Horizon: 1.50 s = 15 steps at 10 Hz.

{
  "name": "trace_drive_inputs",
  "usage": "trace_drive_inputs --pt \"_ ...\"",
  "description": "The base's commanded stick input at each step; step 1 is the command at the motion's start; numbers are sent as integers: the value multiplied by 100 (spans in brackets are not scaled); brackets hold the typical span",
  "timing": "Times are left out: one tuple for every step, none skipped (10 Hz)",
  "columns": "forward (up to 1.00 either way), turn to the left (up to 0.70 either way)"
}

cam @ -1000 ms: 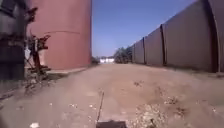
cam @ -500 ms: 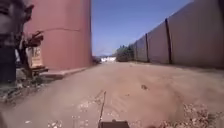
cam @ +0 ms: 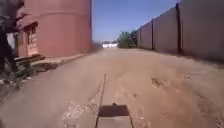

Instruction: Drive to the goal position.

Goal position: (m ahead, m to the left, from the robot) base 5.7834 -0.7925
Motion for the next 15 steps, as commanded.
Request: trace_drive_inputs --pt "85 0" --pt "85 0" --pt "85 0" --pt "85 0" --pt "85 0" --pt "85 0" --pt "85 0" --pt "85 0" --pt "85 0" --pt "85 0" --pt "85 0" --pt "85 0" --pt "85 0" --pt "85 0" --pt "85 0"
